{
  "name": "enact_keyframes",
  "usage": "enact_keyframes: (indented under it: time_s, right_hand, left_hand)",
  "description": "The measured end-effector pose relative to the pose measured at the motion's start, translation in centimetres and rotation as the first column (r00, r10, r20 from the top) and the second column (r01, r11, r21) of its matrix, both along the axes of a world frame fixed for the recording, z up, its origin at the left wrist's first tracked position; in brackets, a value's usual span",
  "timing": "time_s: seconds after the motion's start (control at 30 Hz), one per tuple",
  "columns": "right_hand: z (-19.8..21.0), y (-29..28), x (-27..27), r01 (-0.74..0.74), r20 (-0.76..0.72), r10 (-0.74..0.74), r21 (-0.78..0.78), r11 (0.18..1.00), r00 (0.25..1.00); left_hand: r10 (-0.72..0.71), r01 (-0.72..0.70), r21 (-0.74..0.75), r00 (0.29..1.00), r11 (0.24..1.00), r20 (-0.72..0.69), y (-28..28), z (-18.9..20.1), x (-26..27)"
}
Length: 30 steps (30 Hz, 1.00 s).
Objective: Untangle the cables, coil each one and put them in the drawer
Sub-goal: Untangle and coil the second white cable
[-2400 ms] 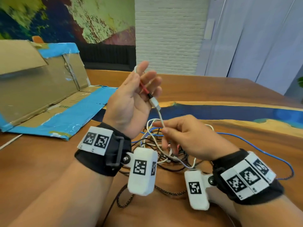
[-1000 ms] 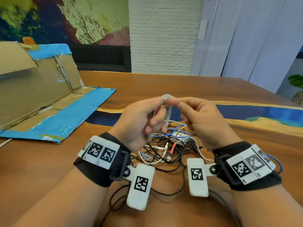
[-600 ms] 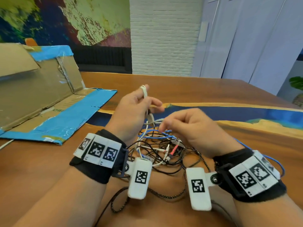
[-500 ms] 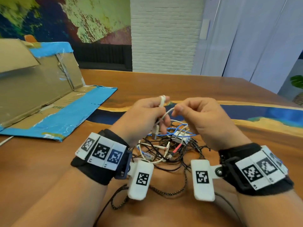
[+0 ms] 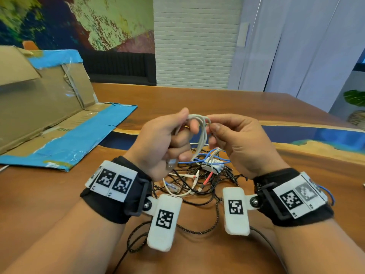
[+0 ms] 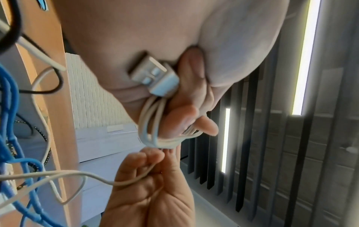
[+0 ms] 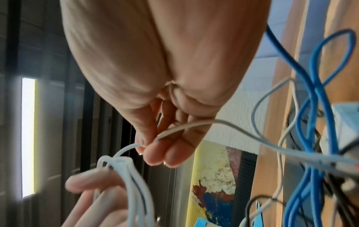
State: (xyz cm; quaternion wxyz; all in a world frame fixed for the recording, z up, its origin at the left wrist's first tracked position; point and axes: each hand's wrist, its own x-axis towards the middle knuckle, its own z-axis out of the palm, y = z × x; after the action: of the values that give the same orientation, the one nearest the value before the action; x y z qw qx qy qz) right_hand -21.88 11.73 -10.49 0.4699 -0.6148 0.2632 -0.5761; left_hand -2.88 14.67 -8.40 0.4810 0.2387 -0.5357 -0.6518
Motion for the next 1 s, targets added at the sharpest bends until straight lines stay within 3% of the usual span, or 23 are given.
enact_keyframes:
  time_s: [0.17,0.3,0.4,0.47,0.57,0.67,0.73,1.0]
  right_hand:
    - [-0.4,0.4,1.2,0.042,-0.015,-0.041,0.054,0.998,0.999]
    - [-0.7,0.8,1.3,0.137,-0.316,-0.127,0.008,0.991,0.94]
    - [-0.5,1.7,2.0,0.042,-0.473,0.012,0.103,0.994,0.881]
    - [-0.2,2.3,2.1,-0.043,-0.483,0.123,0.174,0.984,0.867]
    - [0.5,2.5,1.7,-0.021,-0.519,0.055,0.073,0.997,0.853]
    - [1.3,2.5,0.8,0.051,-0.496,-0.1,-0.111,0.992,0.862]
    - [1.5,2.4,0.4,0.085,-0.482,-0.177,-0.205,0.975,0.858]
    - [1.2,2.0,0.4,0.058,-0.445,-0.15,-0.213,0.975,0.883]
  left_hand:
    - [0.008,-0.013,-0.062,0.997,0.998,-0.081,0.1,-0.1,-0.6]
    - [0.115,-0.144,-0.106,0.963,0.984,-0.243,-0.5,-0.4,-1.2]
    - [0.329,-0.367,-0.089,0.901,0.926,-0.284,-1.5,-0.3,-0.4]
    - [0.447,-0.475,-0.146,0.874,0.868,-0.189,-1.9,-0.2,0.4]
    - [0.525,-0.465,-0.315,0.839,0.827,0.142,-1.9,-0.4,0.8]
    - [0.401,-0.253,-0.353,0.797,0.901,0.452,-1.5,-1.1,0.1]
    - [0.287,-0.144,-0.293,0.794,0.945,0.536,-1.1,-1.4,-0.5]
    - [0.087,-0.082,-0.03,0.903,0.996,0.421,-1.4,-1.7,-0.2]
